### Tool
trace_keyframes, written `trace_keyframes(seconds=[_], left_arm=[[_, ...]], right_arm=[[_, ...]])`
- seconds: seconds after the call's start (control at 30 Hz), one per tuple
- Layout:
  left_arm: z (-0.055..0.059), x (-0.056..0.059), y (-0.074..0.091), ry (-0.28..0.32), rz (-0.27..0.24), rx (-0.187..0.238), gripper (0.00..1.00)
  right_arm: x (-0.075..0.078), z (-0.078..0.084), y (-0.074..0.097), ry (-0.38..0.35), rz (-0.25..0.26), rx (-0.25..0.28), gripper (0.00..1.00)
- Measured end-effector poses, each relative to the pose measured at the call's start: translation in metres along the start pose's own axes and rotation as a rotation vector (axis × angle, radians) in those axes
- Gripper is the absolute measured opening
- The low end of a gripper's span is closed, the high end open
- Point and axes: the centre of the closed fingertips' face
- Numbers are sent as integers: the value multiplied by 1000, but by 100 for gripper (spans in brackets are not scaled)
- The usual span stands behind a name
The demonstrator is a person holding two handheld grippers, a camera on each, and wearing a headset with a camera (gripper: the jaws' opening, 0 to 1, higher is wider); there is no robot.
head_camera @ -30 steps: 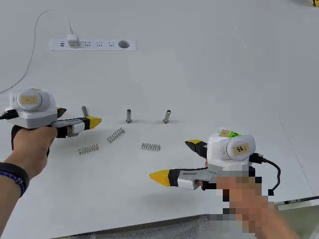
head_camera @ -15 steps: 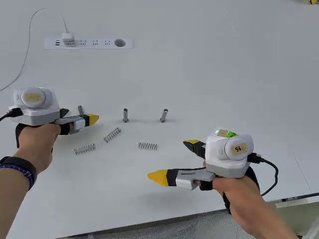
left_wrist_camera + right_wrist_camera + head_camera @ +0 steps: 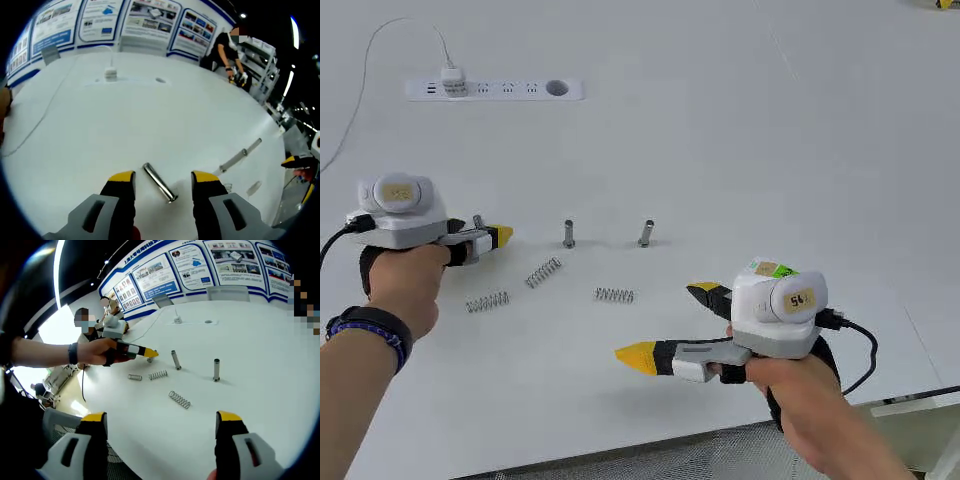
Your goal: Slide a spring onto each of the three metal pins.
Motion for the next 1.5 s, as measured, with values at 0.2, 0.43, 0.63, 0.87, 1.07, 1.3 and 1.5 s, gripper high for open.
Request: trace_keyframes(seconds=[0.2,0.43,0.63,0.87,1.07,1.3,1.5], left_arm=[[0,-5,-1,-8,-37,-19,37],[-3,-8,-5,-53,-72,-52,31],[-5,-9,-11,-68,-102,-78,24],[-4,-7,-13,-65,-122,-92,16],[-1,-3,-11,-82,-118,-109,14],[1,-2,-8,-83,-112,-132,13],[1,-3,-8,-91,-117,-162,12]], right_arm=[[-1,-1,-2,2,-5,1,91],[-1,-1,-2,2,-7,0,91],[1,0,0,-4,-3,-1,91],[3,-2,1,-13,0,7,91],[2,-1,0,-15,-2,4,90],[2,-2,0,-18,-3,6,90],[3,-2,0,-22,-3,8,90]])
Point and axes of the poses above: the centre of the closed fingertips' face, and the gripper's own axes: y roughly backward along the fingers, x roughly to its right, z roughly out of its underside, and after that the axes turned 7 degrees about -x, right-handed
